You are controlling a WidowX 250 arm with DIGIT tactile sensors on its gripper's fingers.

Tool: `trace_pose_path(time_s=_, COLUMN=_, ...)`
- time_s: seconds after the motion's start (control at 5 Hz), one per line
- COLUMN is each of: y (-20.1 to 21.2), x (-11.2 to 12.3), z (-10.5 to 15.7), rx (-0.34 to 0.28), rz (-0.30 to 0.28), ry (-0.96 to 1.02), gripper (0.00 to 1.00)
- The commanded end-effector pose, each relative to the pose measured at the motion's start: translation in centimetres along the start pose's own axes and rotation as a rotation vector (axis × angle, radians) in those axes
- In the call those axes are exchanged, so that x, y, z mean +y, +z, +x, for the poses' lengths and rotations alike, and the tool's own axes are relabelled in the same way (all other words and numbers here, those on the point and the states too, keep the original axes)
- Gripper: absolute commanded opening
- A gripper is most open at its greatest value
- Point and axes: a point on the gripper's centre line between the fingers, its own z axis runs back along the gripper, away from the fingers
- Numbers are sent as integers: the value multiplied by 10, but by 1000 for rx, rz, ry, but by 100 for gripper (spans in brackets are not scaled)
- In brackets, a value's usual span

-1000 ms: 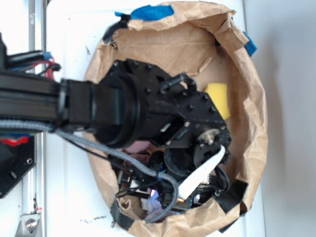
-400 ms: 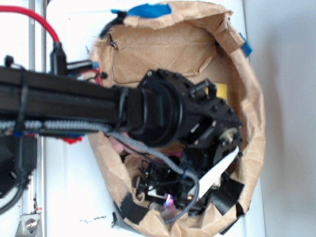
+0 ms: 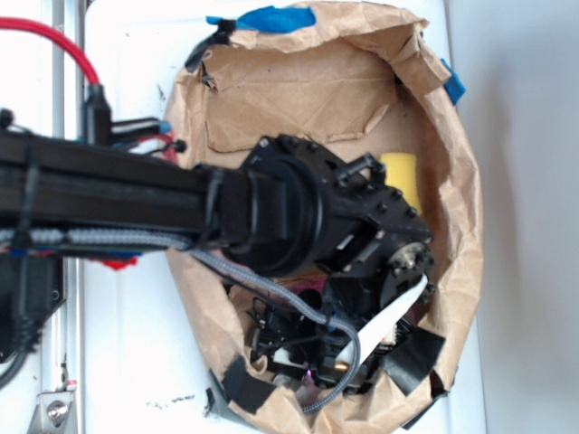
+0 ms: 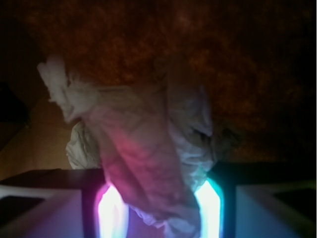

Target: Grab the white paper.

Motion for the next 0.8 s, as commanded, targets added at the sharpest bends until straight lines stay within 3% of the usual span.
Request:
trace_pose_path(time_s=0.0, y=15, x=-6, z=11, rx=25, rz=49, ry=-27, gripper=0)
trace_pose_path(time_s=0.2, y=27, x=-10, z=6, rx=36, rz=74, ry=19, gripper=0)
trace_pose_path(time_s=0.4, y=44, x=-17, z=-3, rx=103, rz=111, ry=136, gripper=0)
trace_pose_path(time_s=0.6, y=75, x=-36, z=-35, rx=170, rz=161, ry=387, gripper=0)
